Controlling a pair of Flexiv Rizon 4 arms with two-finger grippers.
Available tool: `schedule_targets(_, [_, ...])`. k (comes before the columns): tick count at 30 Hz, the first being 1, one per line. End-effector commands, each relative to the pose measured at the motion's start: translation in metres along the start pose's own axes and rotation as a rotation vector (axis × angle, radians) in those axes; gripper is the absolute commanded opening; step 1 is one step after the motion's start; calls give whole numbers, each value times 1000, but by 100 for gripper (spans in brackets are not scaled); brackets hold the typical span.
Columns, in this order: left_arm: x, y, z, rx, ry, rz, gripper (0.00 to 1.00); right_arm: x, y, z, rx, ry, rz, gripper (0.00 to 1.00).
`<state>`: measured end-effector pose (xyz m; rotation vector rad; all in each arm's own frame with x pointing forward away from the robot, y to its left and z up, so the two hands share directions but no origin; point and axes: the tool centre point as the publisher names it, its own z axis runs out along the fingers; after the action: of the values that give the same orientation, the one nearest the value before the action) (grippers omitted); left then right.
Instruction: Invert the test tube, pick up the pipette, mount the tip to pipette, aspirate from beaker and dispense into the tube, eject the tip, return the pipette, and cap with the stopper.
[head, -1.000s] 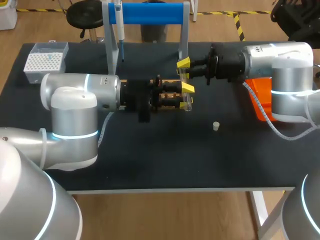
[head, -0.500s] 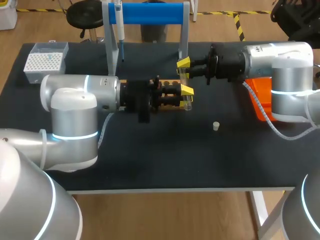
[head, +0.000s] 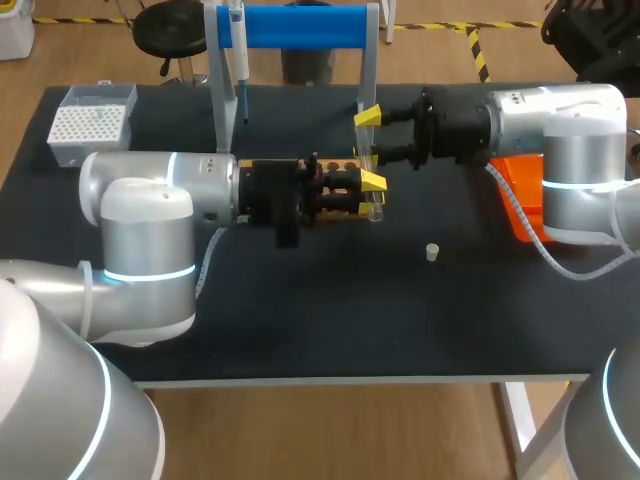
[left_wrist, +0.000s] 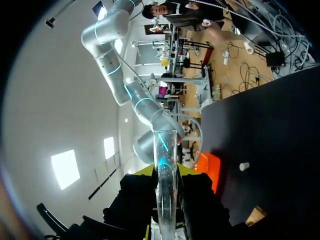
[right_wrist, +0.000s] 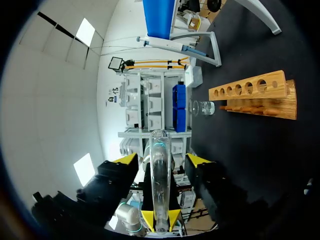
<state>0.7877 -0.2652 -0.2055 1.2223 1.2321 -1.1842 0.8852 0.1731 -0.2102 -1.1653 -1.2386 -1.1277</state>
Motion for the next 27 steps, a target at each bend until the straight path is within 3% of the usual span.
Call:
schedule_targets(1, [0, -1, 0, -4, -1, 2, 0, 0, -1, 0, -3, -2, -1, 100])
schedule_targets(6, [0, -1, 0, -4, -1, 2, 0, 0, -1, 0, -3, -2, -1, 100])
schedule_targets(16, [0, -1, 0, -4, -1, 2, 0, 16, -25, -36, -83, -189, -492, 100])
schedule_targets(27, [0, -1, 0, -4, -1, 2, 0, 5, -34, -65, -154, -358, -909, 100])
